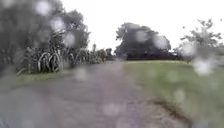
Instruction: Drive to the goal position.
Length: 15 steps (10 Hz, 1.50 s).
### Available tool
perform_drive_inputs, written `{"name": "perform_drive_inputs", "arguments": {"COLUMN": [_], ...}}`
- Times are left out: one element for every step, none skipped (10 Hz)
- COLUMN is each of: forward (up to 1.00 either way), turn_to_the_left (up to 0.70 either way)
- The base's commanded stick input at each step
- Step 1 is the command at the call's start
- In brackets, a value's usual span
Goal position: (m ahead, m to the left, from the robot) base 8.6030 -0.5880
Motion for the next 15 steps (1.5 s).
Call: {"name": "perform_drive_inputs", "arguments": {"forward": [1.00,1.00,1.00,1.00,1.00,1.00,1.00,1.00,1.00,1.00,1.00,1.00,1.00,1.00,1.00], "turn_to_the_left": [0.00,0.00,0.00,0.00,0.00,0.00,0.00,0.00,0.00,0.00,0.00,0.00,0.00,0.00,0.00]}}
